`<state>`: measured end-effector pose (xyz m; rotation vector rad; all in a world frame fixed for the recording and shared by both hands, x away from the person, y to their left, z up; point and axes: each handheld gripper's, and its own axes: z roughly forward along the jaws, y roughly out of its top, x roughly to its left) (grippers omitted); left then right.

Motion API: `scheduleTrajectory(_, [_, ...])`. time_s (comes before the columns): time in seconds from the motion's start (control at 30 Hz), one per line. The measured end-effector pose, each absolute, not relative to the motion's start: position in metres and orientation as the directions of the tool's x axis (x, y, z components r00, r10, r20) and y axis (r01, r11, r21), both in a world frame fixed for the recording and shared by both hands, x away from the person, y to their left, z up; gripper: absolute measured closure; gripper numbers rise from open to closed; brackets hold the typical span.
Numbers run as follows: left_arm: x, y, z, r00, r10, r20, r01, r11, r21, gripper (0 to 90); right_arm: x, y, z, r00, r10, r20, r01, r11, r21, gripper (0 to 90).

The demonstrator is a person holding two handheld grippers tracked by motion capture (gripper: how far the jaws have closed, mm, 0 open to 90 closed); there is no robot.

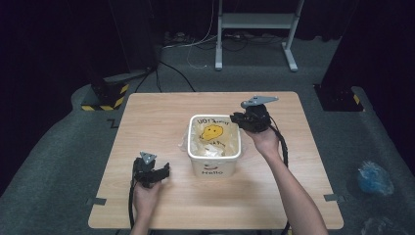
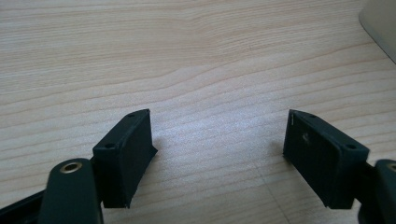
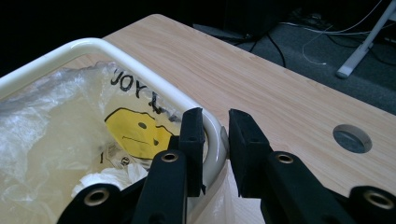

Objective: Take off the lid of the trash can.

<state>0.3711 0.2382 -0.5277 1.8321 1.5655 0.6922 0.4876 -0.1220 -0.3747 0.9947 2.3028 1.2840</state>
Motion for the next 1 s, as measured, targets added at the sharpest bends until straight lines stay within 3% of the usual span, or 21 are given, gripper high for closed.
scheduleTrajectory(1.0, [0.371,0.238,-0.528,0.158,0.987,-0.006,0.660,-0.102,0.744,24.1,0.484,-0.147,-0.368,-0.682,0.727,0.084,0.427,0.302,0.852,77.2])
